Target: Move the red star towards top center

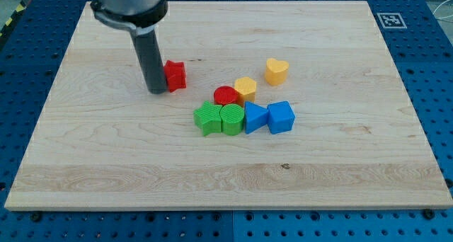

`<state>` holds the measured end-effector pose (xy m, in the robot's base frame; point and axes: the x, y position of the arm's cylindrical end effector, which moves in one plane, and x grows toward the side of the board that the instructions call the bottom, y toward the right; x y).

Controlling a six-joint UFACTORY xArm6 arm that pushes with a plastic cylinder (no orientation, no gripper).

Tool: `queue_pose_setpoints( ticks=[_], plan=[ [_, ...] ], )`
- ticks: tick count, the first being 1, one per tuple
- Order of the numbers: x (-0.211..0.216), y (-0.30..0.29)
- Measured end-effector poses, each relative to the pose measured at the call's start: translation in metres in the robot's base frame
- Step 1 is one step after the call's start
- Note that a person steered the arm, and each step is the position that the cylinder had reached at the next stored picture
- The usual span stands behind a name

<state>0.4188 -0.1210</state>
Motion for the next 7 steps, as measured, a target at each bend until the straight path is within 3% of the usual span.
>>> queue_pose_setpoints(
  ticks=[2, 7],
  plan=[
    [0.016, 0.006],
    [-0.031, 0.06]
  ],
)
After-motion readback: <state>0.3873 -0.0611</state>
